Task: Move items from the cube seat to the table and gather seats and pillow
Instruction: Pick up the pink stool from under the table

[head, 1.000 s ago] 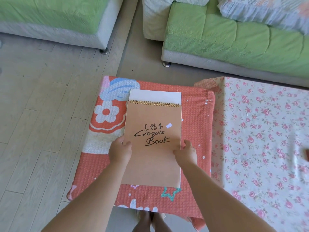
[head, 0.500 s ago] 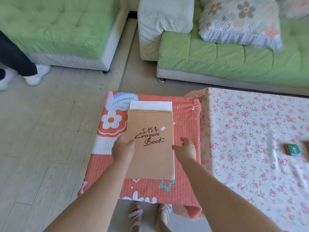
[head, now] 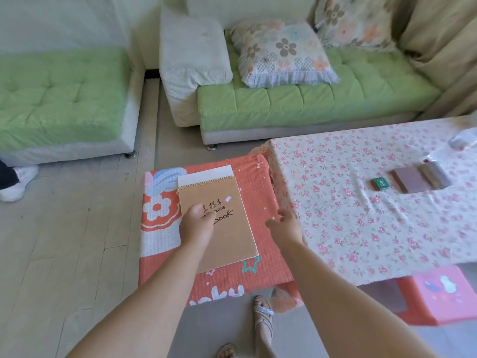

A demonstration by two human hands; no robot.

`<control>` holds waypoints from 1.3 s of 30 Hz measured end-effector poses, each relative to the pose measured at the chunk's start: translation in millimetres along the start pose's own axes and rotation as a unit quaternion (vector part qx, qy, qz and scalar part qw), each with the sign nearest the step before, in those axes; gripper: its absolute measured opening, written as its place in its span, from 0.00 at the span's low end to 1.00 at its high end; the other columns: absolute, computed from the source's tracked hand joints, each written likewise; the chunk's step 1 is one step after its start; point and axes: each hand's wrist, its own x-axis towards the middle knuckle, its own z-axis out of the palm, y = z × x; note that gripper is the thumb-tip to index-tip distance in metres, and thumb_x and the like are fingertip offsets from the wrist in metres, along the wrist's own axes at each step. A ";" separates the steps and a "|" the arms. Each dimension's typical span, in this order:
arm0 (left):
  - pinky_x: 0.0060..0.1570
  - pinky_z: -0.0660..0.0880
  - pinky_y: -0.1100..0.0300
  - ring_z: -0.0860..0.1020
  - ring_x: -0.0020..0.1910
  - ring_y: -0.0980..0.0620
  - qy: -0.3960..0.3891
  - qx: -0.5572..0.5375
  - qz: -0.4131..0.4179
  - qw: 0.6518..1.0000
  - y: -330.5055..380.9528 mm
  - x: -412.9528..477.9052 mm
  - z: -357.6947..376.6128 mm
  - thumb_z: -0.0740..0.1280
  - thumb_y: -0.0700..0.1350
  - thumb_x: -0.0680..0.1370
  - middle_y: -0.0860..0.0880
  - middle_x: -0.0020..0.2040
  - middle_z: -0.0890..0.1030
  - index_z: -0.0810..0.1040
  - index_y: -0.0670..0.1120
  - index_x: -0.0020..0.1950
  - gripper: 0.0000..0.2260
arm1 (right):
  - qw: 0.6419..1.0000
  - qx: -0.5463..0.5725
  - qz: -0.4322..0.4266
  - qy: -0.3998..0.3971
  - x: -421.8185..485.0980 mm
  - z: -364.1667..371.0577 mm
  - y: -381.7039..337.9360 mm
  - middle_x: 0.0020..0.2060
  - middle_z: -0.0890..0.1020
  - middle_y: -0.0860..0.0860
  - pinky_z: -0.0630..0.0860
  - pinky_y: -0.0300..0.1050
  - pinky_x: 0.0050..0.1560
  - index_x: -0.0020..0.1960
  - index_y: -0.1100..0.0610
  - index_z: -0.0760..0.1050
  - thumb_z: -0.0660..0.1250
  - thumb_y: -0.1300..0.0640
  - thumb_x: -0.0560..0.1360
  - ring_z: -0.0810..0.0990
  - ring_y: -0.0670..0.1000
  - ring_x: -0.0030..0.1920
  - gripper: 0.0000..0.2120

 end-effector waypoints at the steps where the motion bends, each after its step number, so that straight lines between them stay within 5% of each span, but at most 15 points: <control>1: 0.65 0.67 0.53 0.72 0.68 0.45 -0.006 0.002 0.006 1.000 0.2 -5.3 -1.1 0.64 0.45 0.78 0.44 0.69 0.73 0.69 0.43 0.70 0.21 | 1.000 0.012 0.001 0.005 -8.8 -2.5 3.6 0.66 0.71 0.55 0.76 0.43 0.37 0.70 0.53 0.66 0.63 0.60 0.74 0.77 0.49 0.42 0.24; 5: 0.62 0.68 0.54 0.73 0.65 0.45 -0.036 -0.004 0.025 0.999 3.4 -29.1 4.3 0.65 0.44 0.78 0.44 0.68 0.74 0.70 0.42 0.69 0.20 | 0.998 0.055 0.025 0.030 -37.3 -23.8 19.9 0.62 0.74 0.53 0.79 0.48 0.52 0.70 0.57 0.66 0.64 0.62 0.74 0.79 0.52 0.50 0.24; 8: 0.63 0.68 0.54 0.73 0.66 0.45 -0.077 0.013 0.045 0.996 10.7 -50.7 22.3 0.65 0.43 0.78 0.44 0.68 0.74 0.71 0.42 0.69 0.20 | 0.993 0.086 0.044 0.064 -57.0 -51.4 36.9 0.63 0.74 0.55 0.78 0.45 0.48 0.71 0.57 0.65 0.63 0.63 0.75 0.77 0.47 0.40 0.24; 11: 0.64 0.70 0.53 0.74 0.65 0.44 -0.110 0.031 0.065 0.991 18.7 -72.8 44.7 0.66 0.43 0.77 0.44 0.67 0.75 0.71 0.42 0.68 0.19 | 0.986 0.114 0.066 0.099 -72.3 -78.9 57.5 0.58 0.76 0.55 0.77 0.50 0.54 0.72 0.58 0.64 0.63 0.63 0.76 0.77 0.47 0.37 0.24; 14: 0.63 0.70 0.54 0.74 0.65 0.44 -0.146 0.044 0.084 0.985 26.0 -100.7 72.5 0.66 0.43 0.77 0.44 0.67 0.75 0.72 0.43 0.68 0.19 | 0.979 0.131 0.078 0.133 -78.9 -109.7 87.3 0.59 0.77 0.55 0.78 0.47 0.43 0.71 0.57 0.64 0.64 0.61 0.76 0.76 0.45 0.36 0.24; 17: 0.63 0.69 0.54 0.74 0.65 0.46 -0.178 0.062 0.103 0.977 34.2 -130.5 103.2 0.65 0.44 0.77 0.45 0.67 0.75 0.72 0.43 0.68 0.19 | 0.974 0.132 0.089 0.158 -84.0 -143.6 118.5 0.58 0.76 0.52 0.73 0.46 0.54 0.71 0.54 0.65 0.65 0.57 0.75 0.74 0.45 0.37 0.25; 20: 0.59 0.69 0.56 0.73 0.66 0.46 -0.196 0.084 0.122 0.969 41.1 -160.2 135.1 0.64 0.43 0.77 0.45 0.68 0.74 0.71 0.43 0.68 0.19 | 0.971 0.152 0.092 0.160 -90.5 -177.6 148.0 0.65 0.72 0.55 0.70 0.44 0.49 0.70 0.56 0.66 0.65 0.59 0.75 0.75 0.51 0.47 0.24; 25: 0.59 0.72 0.54 0.73 0.65 0.45 -0.218 0.124 0.151 0.956 54.1 -229.9 213.2 0.63 0.44 0.78 0.45 0.68 0.73 0.70 0.43 0.69 0.19 | 0.962 0.170 0.100 0.189 -97.3 -254.9 215.4 0.60 0.76 0.54 0.74 0.42 0.37 0.66 0.56 0.70 0.66 0.60 0.72 0.78 0.53 0.47 0.23; 28: 0.60 0.72 0.56 0.73 0.65 0.44 -0.239 0.121 0.160 0.950 64.2 -281.0 270.3 0.63 0.44 0.78 0.45 0.69 0.73 0.69 0.43 0.69 0.20 | 0.960 0.158 0.100 0.206 -103.6 -316.3 258.3 0.55 0.75 0.52 0.75 0.46 0.48 0.65 0.58 0.71 0.65 0.61 0.72 0.76 0.54 0.51 0.21; 33: 0.50 0.74 0.68 0.75 0.60 0.47 -0.282 0.110 0.173 0.937 77.3 -369.4 360.3 0.63 0.43 0.77 0.47 0.67 0.73 0.70 0.43 0.69 0.20 | 0.946 0.155 0.120 0.257 -116.6 -413.4 331.3 0.64 0.73 0.58 0.74 0.50 0.60 0.67 0.59 0.71 0.65 0.62 0.72 0.76 0.57 0.60 0.23; 37: 0.64 0.73 0.49 0.74 0.63 0.43 -0.301 0.125 0.154 0.933 76.0 -408.5 405.3 0.66 0.45 0.75 0.44 0.67 0.74 0.70 0.43 0.68 0.22 | 0.939 0.168 0.135 0.266 -117.6 -457.4 371.3 0.65 0.72 0.59 0.73 0.45 0.57 0.66 0.59 0.71 0.67 0.62 0.72 0.75 0.56 0.61 0.23; 39: 0.65 0.71 0.49 0.74 0.64 0.44 -0.303 0.124 0.158 0.931 85.0 -420.5 431.5 0.67 0.45 0.75 0.44 0.67 0.75 0.71 0.42 0.68 0.22 | 0.937 0.178 0.137 0.267 -105.9 -480.2 387.2 0.65 0.72 0.59 0.72 0.44 0.54 0.67 0.58 0.71 0.66 0.61 0.72 0.75 0.56 0.61 0.23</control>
